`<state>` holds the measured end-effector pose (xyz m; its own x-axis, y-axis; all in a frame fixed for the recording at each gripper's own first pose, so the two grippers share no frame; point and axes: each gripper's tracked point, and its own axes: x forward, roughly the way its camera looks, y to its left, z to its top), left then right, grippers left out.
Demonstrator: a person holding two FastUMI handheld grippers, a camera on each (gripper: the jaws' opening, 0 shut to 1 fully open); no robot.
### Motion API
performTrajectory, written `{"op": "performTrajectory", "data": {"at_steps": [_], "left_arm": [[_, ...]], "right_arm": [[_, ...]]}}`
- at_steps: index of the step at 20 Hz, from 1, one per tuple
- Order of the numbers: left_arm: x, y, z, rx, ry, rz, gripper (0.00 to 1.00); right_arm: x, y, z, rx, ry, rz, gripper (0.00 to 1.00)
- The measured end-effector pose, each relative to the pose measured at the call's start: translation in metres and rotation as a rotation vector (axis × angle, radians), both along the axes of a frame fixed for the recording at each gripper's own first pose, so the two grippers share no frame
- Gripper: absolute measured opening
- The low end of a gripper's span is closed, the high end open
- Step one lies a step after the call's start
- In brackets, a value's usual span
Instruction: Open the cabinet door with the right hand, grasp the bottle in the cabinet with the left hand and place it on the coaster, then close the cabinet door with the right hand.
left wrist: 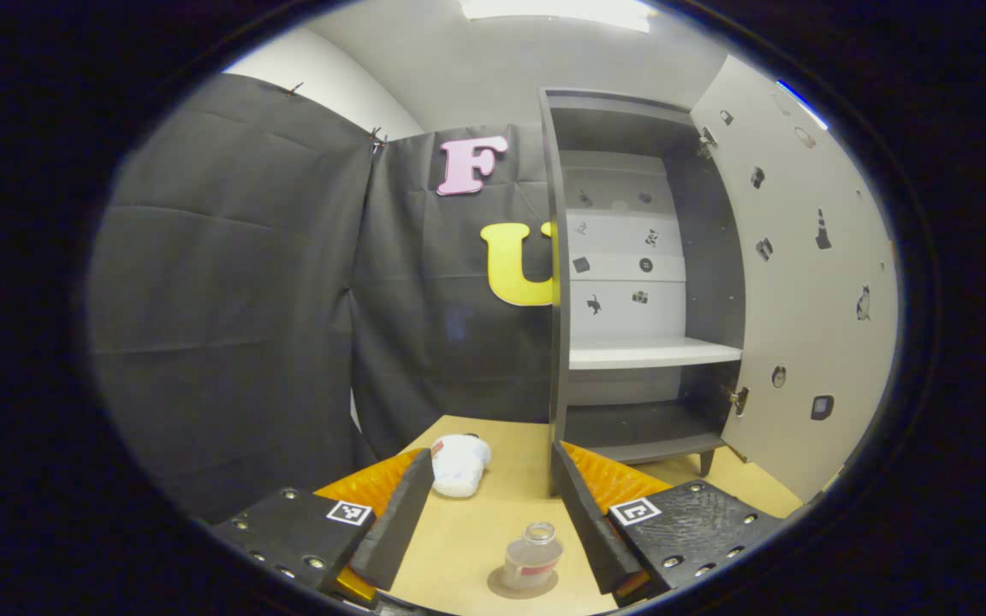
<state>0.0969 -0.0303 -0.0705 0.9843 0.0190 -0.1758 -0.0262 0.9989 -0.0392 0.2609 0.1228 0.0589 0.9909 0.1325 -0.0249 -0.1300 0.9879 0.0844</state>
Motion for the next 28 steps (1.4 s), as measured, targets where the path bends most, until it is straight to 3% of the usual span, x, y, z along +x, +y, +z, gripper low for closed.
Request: {"op": "performTrajectory", "data": {"at_steps": [1, 2, 5, 9, 14, 22, 28], "left_arm": [[0.003, 0.004, 0.003, -0.005, -0.009, -0.015, 0.84], [0.005, 0.008, 0.005, -0.006, -0.019, -0.025, 0.84], [0.013, 0.022, 0.006, -0.011, -0.026, -0.042, 0.87], [0.019, 0.036, 0.005, -0.022, -0.021, -0.060, 0.84], [0.028, 0.048, 0.011, -0.019, -0.040, -0.080, 0.87], [0.031, 0.098, 0.006, 0.007, -0.025, -0.051, 0.83], [0.031, 0.128, 0.007, 0.012, -0.026, -0.039, 0.84]], "right_arm": [[0.000, 0.002, 0.001, -0.016, 0.002, -0.017, 0.90], [-0.001, 0.005, 0.000, -0.024, 0.006, -0.028, 0.94], [-0.002, 0.019, 0.000, -0.018, 0.027, -0.024, 0.90], [-0.007, 0.045, -0.001, 0.022, 0.045, 0.012, 0.94], [-0.006, 0.082, -0.003, 0.067, 0.059, 0.088, 0.91], [0.008, 0.127, -0.002, 0.059, 0.065, 0.121, 0.96], [0.019, 0.168, -0.008, 0.114, 0.091, 0.170, 0.96]]}}
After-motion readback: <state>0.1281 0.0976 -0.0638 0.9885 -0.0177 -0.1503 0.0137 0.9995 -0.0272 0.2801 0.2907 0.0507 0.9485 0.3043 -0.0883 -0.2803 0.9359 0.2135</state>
